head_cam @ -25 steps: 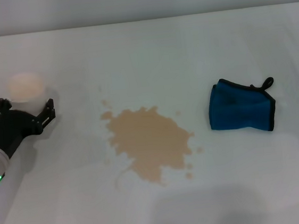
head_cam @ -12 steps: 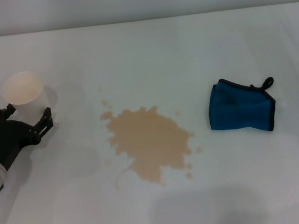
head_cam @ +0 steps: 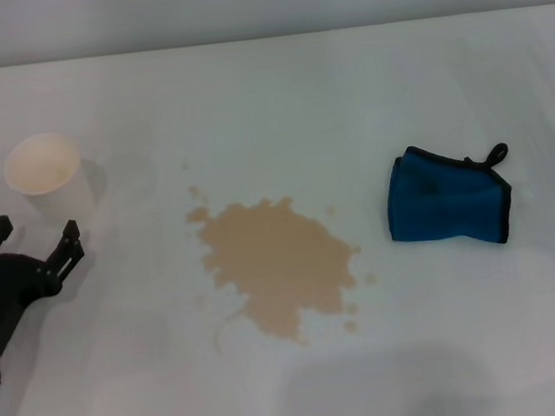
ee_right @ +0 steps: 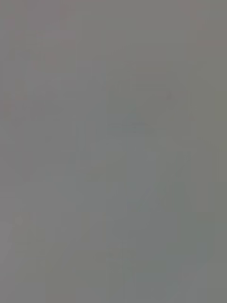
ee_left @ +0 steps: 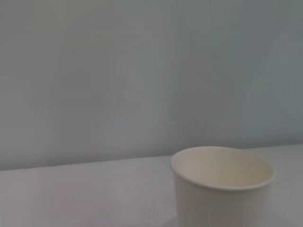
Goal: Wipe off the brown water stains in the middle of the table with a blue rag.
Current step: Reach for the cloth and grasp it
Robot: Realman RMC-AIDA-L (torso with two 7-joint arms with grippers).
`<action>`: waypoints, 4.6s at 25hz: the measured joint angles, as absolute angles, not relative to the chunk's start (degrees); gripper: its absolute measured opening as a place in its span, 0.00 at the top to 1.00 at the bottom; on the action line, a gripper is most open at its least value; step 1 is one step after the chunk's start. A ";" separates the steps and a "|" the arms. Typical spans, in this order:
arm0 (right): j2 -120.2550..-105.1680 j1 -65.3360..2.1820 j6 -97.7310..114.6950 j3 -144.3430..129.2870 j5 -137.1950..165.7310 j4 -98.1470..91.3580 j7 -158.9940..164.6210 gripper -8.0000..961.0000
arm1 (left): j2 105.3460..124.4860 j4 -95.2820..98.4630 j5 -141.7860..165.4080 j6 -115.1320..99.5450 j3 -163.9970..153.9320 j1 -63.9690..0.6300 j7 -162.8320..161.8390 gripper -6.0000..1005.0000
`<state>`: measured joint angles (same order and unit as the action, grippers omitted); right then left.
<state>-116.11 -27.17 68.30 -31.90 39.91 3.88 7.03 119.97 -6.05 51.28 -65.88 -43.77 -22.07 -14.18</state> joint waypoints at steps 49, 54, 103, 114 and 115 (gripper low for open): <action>-102.69 -43.07 79.12 -65.24 109.71 -40.90 117.21 0.14 | 119.45 -7.03 42.54 -82.80 -43.78 -16.84 -26.63 0.11; -105.94 -47.43 86.54 -65.40 126.89 -50.94 125.22 0.14 | 119.44 -7.03 42.54 -82.79 -43.77 -16.97 -26.63 0.11; -116.19 -56.25 74.79 -87.01 154.98 -37.32 133.25 0.30 | 119.44 -7.22 43.07 -82.85 -44.12 -18.82 -27.51 0.11; -116.19 -56.24 74.34 -87.01 154.14 -36.43 133.32 0.52 | 119.44 -7.29 43.06 -82.71 -44.12 -18.81 -27.51 0.11; -116.19 -56.28 74.32 -87.04 154.14 -36.34 133.32 0.52 | 119.44 -7.28 43.06 -82.71 -44.12 -18.81 -27.51 0.11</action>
